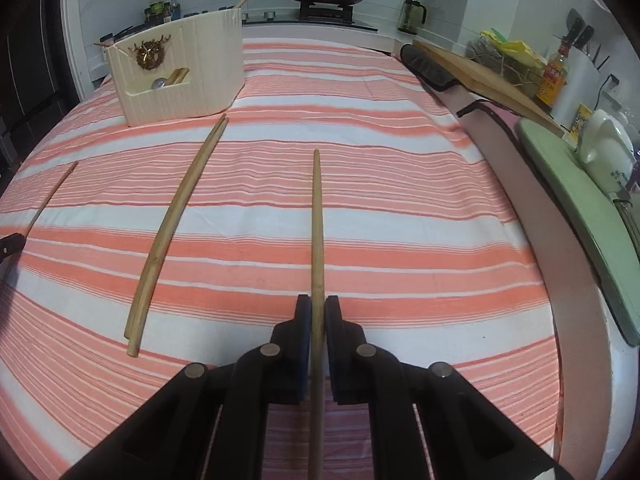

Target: Organize utensils

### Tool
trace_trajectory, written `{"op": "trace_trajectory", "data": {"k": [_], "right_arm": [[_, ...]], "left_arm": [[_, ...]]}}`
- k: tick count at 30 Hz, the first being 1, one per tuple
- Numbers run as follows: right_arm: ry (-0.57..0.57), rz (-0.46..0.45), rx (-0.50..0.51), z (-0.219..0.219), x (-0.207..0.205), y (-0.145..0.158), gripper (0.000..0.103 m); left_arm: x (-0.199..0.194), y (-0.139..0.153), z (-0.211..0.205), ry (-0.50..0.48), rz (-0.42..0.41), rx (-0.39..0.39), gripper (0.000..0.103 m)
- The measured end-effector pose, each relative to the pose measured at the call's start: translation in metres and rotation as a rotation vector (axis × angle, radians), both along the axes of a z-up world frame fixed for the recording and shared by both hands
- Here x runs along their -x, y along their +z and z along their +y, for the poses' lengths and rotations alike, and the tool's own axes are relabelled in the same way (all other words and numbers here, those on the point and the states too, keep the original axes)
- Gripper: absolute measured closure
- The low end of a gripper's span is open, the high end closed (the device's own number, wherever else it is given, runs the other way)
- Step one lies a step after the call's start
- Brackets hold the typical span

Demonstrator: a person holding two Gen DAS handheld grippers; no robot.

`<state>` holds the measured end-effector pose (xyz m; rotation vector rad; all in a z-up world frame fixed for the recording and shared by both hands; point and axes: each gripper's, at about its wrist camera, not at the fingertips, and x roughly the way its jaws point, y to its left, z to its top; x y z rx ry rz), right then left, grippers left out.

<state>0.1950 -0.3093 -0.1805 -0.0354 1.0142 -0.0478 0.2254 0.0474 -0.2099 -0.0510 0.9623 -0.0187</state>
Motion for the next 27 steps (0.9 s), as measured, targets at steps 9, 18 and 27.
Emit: {"op": "trace_trajectory", "data": {"k": [9,18,27], "right_arm": [[0.013,-0.023,-0.056,-0.007,-0.015,-0.016,0.032],[0.01,-0.03,-0.047,-0.005,-0.016,-0.018,0.03],[0.01,-0.031,-0.053,-0.007,-0.016,-0.018,0.029]], "left_arm": [[-0.019,-0.013,0.016,0.055,-0.02,-0.057,0.004],[-0.02,-0.014,0.018,0.062,-0.015,-0.041,0.002],[-0.02,-0.014,0.018,0.062,-0.015,-0.038,0.001]]}}
